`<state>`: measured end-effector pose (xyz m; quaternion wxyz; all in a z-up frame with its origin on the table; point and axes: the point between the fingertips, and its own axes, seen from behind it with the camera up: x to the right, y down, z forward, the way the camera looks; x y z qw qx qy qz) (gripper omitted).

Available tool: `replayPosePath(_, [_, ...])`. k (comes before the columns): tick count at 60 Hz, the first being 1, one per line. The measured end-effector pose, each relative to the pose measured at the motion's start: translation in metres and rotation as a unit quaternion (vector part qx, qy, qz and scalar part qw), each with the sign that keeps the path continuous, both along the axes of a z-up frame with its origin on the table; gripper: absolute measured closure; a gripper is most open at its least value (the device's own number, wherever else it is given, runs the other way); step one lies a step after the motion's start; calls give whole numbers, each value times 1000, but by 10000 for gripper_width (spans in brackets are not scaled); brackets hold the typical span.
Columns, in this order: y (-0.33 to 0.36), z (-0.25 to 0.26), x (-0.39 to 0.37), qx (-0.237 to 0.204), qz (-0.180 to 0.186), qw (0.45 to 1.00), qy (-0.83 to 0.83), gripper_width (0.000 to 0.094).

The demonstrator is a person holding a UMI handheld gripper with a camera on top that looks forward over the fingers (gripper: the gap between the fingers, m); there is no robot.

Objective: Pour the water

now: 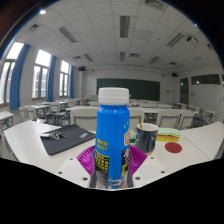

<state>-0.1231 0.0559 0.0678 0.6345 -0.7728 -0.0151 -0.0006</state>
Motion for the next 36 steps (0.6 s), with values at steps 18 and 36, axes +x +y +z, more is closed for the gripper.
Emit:
replayPosePath(18, [1, -2, 3, -5, -8, 1000, 6, 522])
replayPosePath(36, [54, 67, -25, 49, 15, 957, 285, 524])
